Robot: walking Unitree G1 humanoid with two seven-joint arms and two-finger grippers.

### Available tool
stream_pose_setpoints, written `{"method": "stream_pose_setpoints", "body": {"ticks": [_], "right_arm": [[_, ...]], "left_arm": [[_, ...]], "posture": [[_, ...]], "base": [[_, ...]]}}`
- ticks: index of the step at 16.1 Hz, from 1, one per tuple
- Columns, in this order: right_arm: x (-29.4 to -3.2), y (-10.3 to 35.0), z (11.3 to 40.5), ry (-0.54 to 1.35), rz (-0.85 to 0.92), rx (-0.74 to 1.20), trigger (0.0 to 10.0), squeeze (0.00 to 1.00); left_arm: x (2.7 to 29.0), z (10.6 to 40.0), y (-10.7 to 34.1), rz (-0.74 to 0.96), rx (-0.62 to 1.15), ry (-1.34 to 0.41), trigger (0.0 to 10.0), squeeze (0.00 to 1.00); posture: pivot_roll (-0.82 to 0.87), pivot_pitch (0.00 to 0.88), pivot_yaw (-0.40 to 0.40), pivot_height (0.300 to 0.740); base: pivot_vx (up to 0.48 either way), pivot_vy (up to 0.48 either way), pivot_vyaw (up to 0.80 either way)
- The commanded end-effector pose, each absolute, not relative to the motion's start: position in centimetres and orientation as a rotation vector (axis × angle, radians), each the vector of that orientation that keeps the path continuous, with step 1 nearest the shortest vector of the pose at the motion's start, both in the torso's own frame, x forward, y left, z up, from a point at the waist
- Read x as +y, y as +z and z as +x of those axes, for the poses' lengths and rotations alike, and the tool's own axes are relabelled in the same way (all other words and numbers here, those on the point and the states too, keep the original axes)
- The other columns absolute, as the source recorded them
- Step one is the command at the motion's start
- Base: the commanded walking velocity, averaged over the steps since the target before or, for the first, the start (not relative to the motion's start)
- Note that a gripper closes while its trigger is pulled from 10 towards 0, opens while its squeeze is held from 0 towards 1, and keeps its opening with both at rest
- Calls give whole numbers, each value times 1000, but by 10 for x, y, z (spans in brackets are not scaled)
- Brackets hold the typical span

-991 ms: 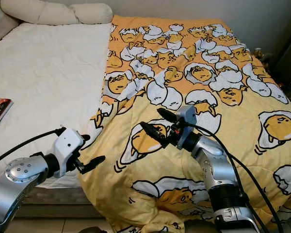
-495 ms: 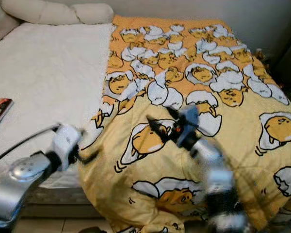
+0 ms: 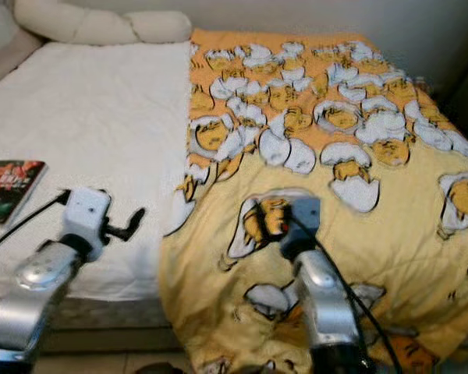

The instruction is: Clean up the room

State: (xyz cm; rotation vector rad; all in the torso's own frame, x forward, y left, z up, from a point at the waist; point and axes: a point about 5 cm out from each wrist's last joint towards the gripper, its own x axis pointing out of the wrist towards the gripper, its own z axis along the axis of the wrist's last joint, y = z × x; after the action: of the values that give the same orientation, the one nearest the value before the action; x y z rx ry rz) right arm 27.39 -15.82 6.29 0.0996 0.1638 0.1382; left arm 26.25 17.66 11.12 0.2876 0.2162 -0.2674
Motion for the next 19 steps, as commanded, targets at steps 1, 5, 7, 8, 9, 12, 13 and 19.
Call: {"method": "stream_pose_setpoints", "body": {"ticks": [1, 5, 7, 8, 9, 12, 13, 19], "right_arm": [[-157, 69, 276, 125, 88, 143, 10000, 0], [-155, 67, 274, 119, 123, 157, 10000, 0], [-158, 63, 272, 83, 118, 170, 10000, 0], [-158, 63, 272, 80, 119, 172, 10000, 0], [-159, 63, 272, 76, 121, 172, 10000, 0], [-157, 65, 273, 74, 138, 174, 10000, 0], [-157, 65, 272, 76, 133, 174, 10000, 0], [-159, 60, 271, 86, 112, 209, 10000, 0]], "left_arm": [[185, 263, 112, 307, 216, -231, 10000, 0], [186, 264, 113, 309, 212, -228, 10000, 0], [185, 265, 114, 333, 205, -235, 10000, 0], [184, 266, 114, 364, 203, -244, 10000, 0], [184, 266, 114, 376, 206, -250, 10000, 0], [181, 267, 113, 344, 200, -233, 10000, 0], [181, 267, 113, 319, 197, -224, 10000, 0], [181, 265, 111, 308, 195, -209, 10000, 0]], "posture": [[-31, 0, -5, 740], [-31, 0, -3, 740], [-29, 0, -4, 740], [-29, 0, -4, 740], [-29, 0, -4, 740], [-25, 0, -11, 740], [-26, 0, -14, 740], [-25, 0, -22, 740]], "base": [[0, 424, 0], [0, 426, 0], [0, 212, 0], [0, 0, 0], [0, 0, 0], [0, -320, 0], [0, 0, 0], [0, 0, 0]]}}
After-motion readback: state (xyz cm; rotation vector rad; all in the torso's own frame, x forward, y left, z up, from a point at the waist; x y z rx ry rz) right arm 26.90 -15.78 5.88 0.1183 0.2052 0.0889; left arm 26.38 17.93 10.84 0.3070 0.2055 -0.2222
